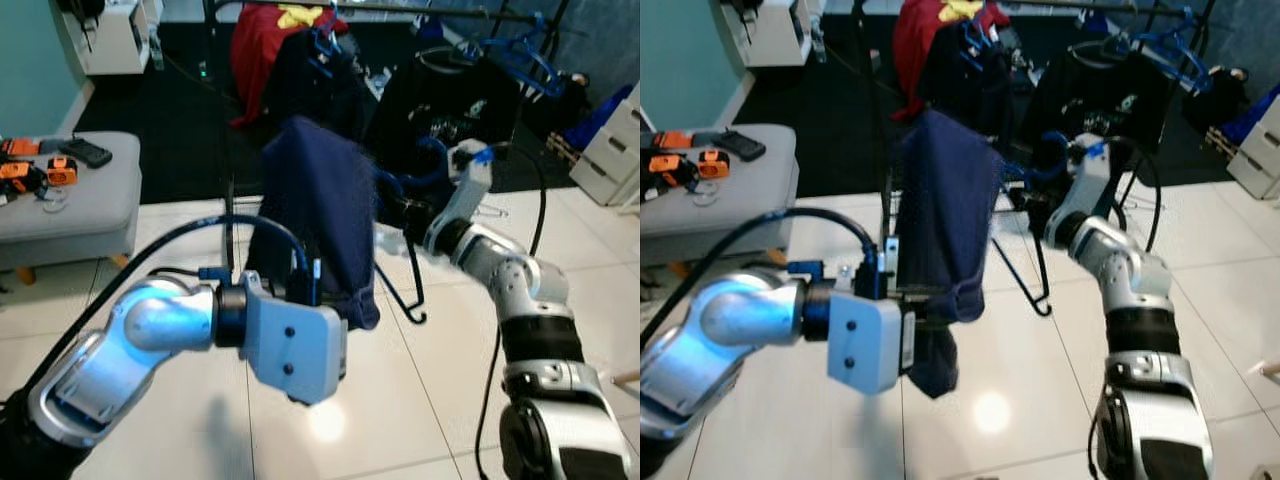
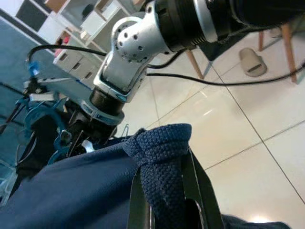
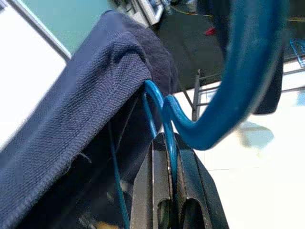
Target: Hang hanger
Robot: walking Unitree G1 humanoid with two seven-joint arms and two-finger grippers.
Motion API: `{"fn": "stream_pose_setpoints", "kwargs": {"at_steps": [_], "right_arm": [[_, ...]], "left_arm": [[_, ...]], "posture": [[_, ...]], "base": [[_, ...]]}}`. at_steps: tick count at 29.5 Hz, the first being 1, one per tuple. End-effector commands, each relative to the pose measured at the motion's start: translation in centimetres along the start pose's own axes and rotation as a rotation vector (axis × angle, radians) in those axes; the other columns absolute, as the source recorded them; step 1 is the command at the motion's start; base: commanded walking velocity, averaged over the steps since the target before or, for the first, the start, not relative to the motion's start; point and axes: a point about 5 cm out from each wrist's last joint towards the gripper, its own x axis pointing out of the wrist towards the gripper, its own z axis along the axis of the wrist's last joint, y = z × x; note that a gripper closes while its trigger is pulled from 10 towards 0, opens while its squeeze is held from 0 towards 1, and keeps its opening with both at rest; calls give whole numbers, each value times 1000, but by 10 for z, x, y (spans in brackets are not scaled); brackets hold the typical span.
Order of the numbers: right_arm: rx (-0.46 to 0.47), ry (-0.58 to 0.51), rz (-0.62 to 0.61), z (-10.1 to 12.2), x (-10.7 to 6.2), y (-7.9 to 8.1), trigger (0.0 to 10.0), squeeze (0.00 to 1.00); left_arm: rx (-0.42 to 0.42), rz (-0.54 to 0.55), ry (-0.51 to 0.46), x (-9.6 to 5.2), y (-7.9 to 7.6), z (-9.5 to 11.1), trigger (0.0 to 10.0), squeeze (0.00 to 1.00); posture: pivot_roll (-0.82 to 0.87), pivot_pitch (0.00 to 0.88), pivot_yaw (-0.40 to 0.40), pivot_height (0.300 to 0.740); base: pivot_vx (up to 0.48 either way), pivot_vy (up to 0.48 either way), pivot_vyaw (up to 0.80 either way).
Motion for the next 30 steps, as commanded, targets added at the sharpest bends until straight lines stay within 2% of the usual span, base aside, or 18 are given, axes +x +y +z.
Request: {"fn": "stream_pose_setpoints", "kwargs": {"at_steps": [1,3,6,7,9,10,11,13,15,19,24,28,30], "right_arm": [[58,18,-25,-4,3,1,10000,0],[69,32,-18,-7,5,4,10000,0],[144,22,137,-13,11,35,10000,0],[144,22,137,-13,11,35,10000,0],[209,15,207,-14,14,50,10000,0],[209,15,207,-14,14,50,10000,0],[333,-7,265,-10,16,63,10000,0],[333,-7,265,-10,16,63,10000,0],[393,-33,261,-4,18,65,10000,0],[422,-51,255,1,19,65,10000,0],[538,-157,256,26,19,70,10000,0],[554,-164,258,28,18,72,10000,0],[573,-169,281,29,16,78,10000,0]], "left_arm": [[-1,-17,-41,10,-11,5,10000,0],[1,-4,-37,13,-12,5,10000,0],[-13,43,-13,22,-18,0,10000,0],[-13,43,-13,22,-18,0,10000,0],[-15,69,5,25,-19,-3,10000,0],[-15,69,5,25,-19,-3,10000,0],[-4,92,32,26,-19,-7,10000,0],[-4,92,32,26,-19,-7,10000,0],[1,97,46,26,-20,-10,10000,0],[6,102,59,25,-19,-12,10000,0],[23,110,108,22,-19,-19,10000,0],[29,125,121,21,-18,-20,10000,0],[60,178,172,13,-9,-26,10000,0]], "posture": [[-61,132,-20,740],[-61,132,-20,740],[-58,136,-19,740],[-58,136,-19,740],[-57,139,-16,740],[-57,139,-16,740],[-54,143,-13,740],[-54,143,-13,740],[-55,144,-11,740],[-56,145,-12,740],[-60,148,-14,740],[-59,150,-16,740],[-60,152,-17,740]], "base": [[0,0,0],[0,0,0],[0,0,0],[0,0,0],[0,0,0],[0,0,0],[0,0,0],[0,0,0],[0,0,0],[0,0,0],[0,0,0],[0,0,0],[0,0,0]]}}
